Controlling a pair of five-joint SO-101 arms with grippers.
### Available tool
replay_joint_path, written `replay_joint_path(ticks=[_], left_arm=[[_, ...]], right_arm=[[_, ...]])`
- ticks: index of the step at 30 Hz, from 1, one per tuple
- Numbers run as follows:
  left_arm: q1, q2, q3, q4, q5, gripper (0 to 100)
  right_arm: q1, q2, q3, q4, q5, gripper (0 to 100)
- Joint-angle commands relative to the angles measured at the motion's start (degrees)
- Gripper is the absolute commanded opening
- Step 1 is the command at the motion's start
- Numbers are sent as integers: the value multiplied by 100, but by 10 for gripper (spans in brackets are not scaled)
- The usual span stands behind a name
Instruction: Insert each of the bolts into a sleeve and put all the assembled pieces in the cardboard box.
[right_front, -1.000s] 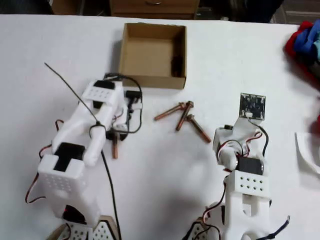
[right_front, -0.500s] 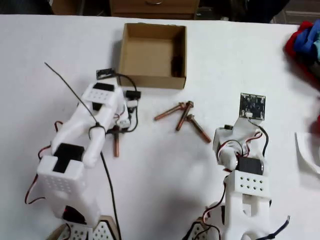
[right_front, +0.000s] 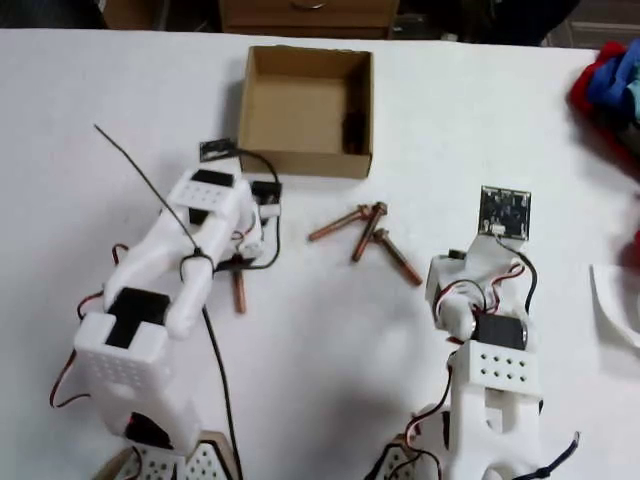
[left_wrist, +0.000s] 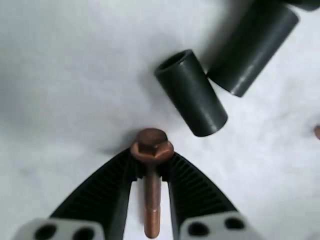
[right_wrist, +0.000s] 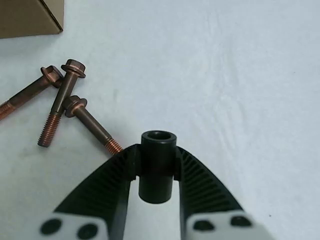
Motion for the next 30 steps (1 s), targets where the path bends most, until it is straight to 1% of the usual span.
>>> replay_joint_path(ticks=[1, 4, 8, 10, 12, 15, 17, 19, 22, 24, 28, 30], left_arm=[[-70, -97, -145, 185, 44, 24], [-44, -369, -681, 1046, 44, 24], [-26, -1002, -1780, 2470, 35, 25], [35, -1398, -2316, 3059, 26, 25], [202, -1855, -2659, 3385, -158, 25], [738, -2655, -2686, 3305, -580, 25], [1108, -3191, -2466, 3015, -651, 25], [1389, -3727, -2035, 2532, -659, 24], [1451, -4492, -1059, 1451, -659, 24], [1442, -5029, -303, 607, -668, 24], [1398, -6031, 1042, -1081, -668, 24], [1398, -6479, 1604, -1881, -668, 25]], right_arm=[[-13, -13, -35, -101, -18, 20], [-13, -4, -35, -101, -18, 20], [-40, -40, 26, -101, -26, 20], [-40, -40, 26, -101, -26, 20], [-40, -40, 26, -101, -35, 20], [-57, -57, 26, -75, -53, 20], [-57, -224, 26, -40, -53, 20], [-57, -567, 35, 251, -53, 21], [-127, -1446, 123, 769, -18, 21], [-242, -2237, 475, 840, 0, 21], [-980, -3978, 1530, 822, 422, 21], [-1358, -4840, 2084, 611, 510, 21]])
